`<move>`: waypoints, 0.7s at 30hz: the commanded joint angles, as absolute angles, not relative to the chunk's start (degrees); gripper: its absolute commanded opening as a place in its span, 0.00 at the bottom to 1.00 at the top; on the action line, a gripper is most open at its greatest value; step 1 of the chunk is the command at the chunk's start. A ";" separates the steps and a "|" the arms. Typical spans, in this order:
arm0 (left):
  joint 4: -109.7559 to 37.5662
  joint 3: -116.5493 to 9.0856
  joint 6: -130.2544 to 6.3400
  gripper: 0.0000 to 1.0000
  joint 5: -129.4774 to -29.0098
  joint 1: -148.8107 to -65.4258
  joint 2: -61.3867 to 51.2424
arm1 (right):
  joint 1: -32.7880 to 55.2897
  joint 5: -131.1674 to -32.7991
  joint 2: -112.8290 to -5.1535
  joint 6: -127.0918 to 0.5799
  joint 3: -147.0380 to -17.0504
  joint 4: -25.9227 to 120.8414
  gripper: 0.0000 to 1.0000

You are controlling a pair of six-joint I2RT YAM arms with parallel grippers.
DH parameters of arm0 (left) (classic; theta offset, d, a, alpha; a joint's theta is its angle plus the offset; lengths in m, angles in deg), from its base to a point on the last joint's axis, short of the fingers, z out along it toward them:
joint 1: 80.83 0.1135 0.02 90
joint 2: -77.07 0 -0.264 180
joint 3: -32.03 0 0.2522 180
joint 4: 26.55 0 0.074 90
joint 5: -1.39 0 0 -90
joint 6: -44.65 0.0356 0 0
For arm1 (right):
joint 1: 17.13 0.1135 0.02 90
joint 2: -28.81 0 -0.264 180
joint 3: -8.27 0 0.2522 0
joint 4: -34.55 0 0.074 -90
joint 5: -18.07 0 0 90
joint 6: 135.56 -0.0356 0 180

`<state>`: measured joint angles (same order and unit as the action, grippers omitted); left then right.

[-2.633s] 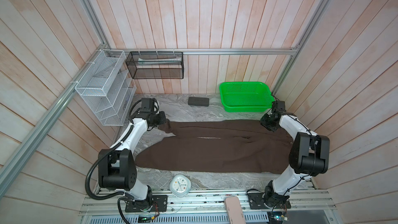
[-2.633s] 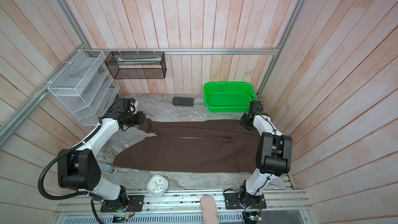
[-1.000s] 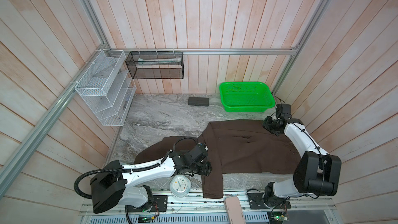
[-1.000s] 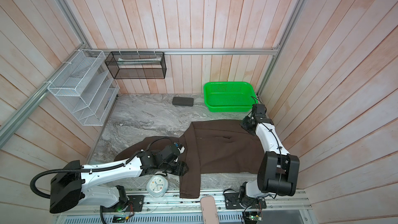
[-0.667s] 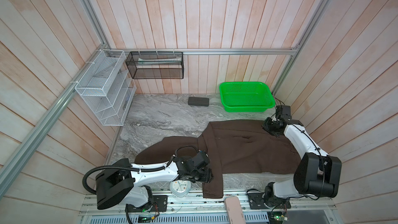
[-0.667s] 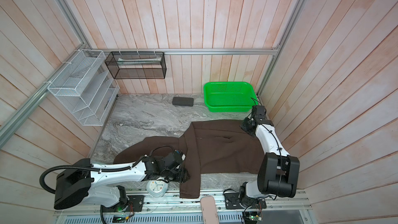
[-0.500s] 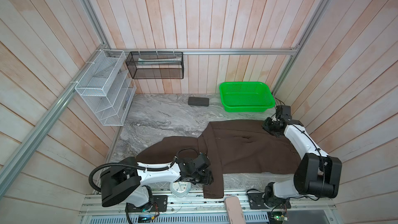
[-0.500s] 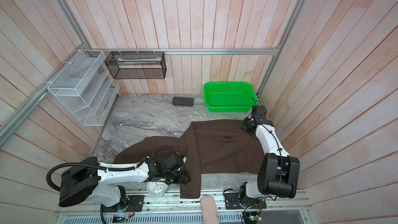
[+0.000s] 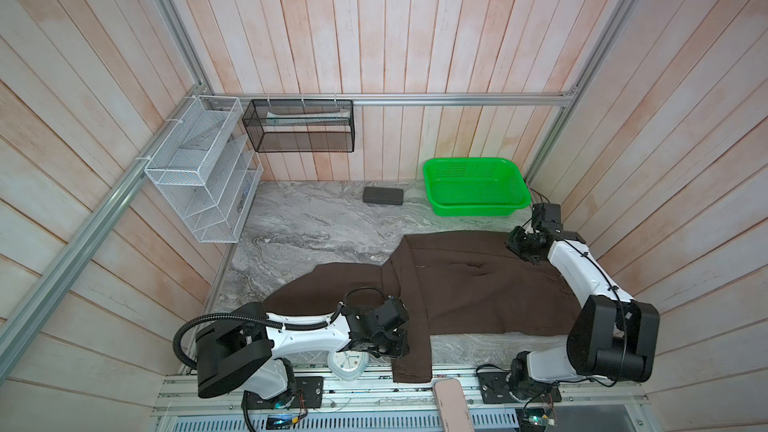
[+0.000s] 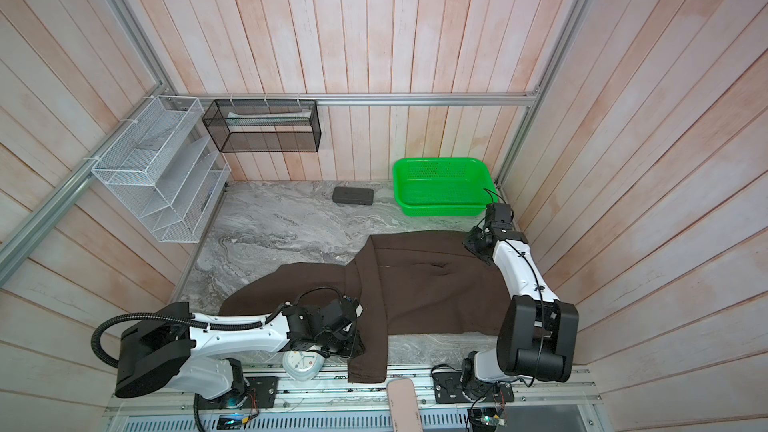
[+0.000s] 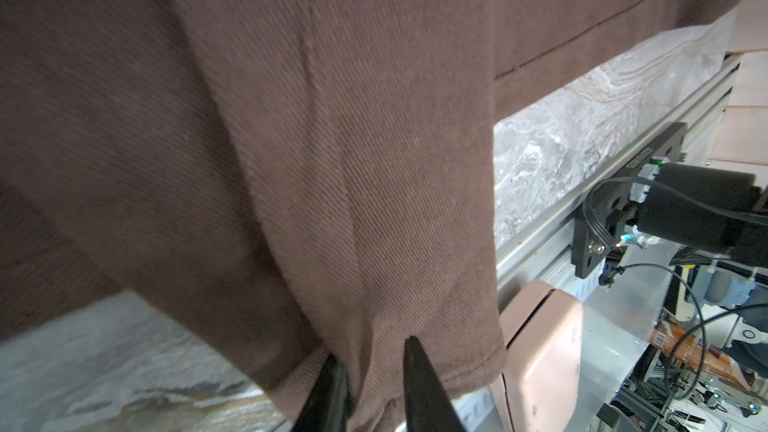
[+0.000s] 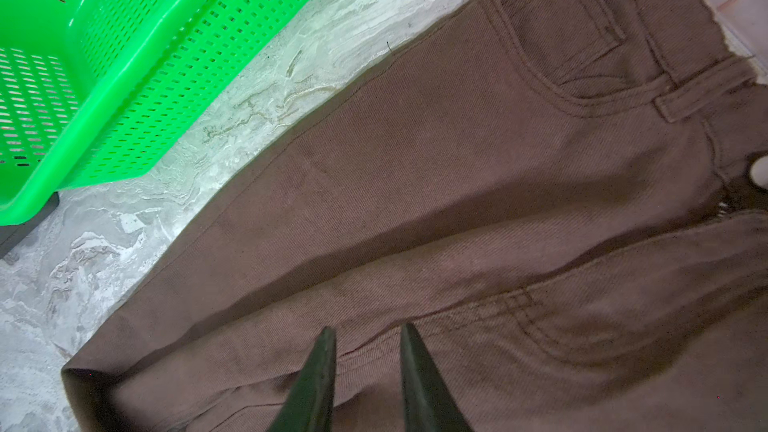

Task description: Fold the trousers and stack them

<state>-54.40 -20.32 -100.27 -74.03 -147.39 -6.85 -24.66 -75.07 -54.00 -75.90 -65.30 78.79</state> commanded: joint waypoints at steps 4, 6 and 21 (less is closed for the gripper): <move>-57.11 -22.79 -98.37 0.05 -75.73 -146.48 -9.38 | -24.25 -75.74 -53.64 -75.53 -65.43 79.51 0.28; -62.57 -25.40 -96.10 0.00 -78.74 -144.90 -8.37 | -24.25 -75.63 -53.54 -75.57 -65.54 79.51 0.28; -103.62 -71.92 -52.94 0.00 -109.83 -108.52 -15.54 | -23.91 -76.09 -56.63 -75.88 -67.66 78.45 0.28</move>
